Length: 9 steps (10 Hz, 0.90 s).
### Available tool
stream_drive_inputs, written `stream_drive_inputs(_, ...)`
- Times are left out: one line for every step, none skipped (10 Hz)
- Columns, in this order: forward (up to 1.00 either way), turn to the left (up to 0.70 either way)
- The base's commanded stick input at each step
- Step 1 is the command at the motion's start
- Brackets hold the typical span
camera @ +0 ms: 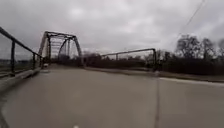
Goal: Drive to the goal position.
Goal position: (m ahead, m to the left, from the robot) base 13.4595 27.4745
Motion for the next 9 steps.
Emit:
stream_drive_inputs(0.70, 0.00)
stream_drive_inputs(0.70, 0.01)
stream_drive_inputs(0.70, 0.35)
stream_drive_inputs(0.70, 0.35)
stream_drive_inputs(0.70, 0.35)
stream_drive_inputs(0.70, 0.35)
stream_drive_inputs(0.70, 0.35)
stream_drive_inputs(0.70, 0.35)
stream_drive_inputs(0.70, 0.35)
